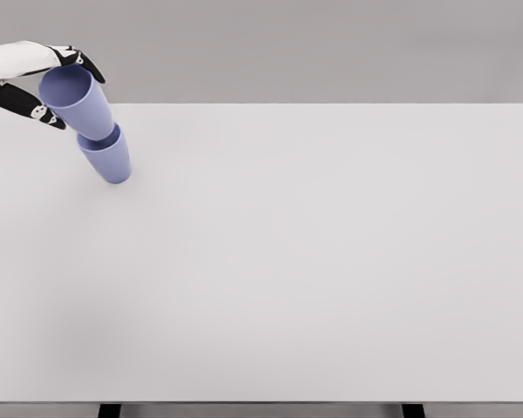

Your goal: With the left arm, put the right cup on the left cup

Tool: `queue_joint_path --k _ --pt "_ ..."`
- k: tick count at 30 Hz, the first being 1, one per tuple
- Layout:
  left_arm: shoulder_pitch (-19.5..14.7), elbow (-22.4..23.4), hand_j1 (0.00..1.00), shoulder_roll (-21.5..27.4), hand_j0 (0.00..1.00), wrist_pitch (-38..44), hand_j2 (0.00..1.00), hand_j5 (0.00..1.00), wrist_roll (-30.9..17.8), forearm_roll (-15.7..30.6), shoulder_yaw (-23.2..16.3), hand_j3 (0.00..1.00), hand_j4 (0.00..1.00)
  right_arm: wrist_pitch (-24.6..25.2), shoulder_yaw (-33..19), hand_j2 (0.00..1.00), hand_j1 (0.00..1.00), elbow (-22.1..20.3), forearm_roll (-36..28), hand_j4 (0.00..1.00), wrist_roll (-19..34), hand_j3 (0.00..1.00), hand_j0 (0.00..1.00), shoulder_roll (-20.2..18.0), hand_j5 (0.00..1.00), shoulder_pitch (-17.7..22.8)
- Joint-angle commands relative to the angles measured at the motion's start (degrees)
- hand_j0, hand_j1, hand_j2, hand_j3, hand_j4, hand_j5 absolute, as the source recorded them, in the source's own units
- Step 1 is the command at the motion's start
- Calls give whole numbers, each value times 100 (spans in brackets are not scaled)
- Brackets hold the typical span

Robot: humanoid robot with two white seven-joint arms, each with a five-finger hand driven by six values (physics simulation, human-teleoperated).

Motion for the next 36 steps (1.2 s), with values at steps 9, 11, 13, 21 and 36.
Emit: queue_joint_path --k 9,11,13,21,36 --pt "-79 410 55 -184 55 15 55 55 4 -153 10 55 55 -1 -1 100 100 1 3 100 2 100 100 0 100 0" --pt "-79 392 55 -211 55 15 55 55 4 -153 10 55 55 -1 -1 100 100 1 3 100 2 100 100 0 100 0" --pt "-70 392 55 -210 55 15 55 55 4 -153 10 55 55 -1 -1 100 100 1 3 100 2 100 100 0 100 0" --pt "-26 357 55 -193 55 15 55 55 21 -153 10 55 55 -1 -1 100 100 1 3 100 2 100 100 0 100 0" --pt "-9 383 55 -246 55 15 55 55 21 -180 10 55 55 -1 -1 100 100 1 3 100 2 100 100 0 100 0"
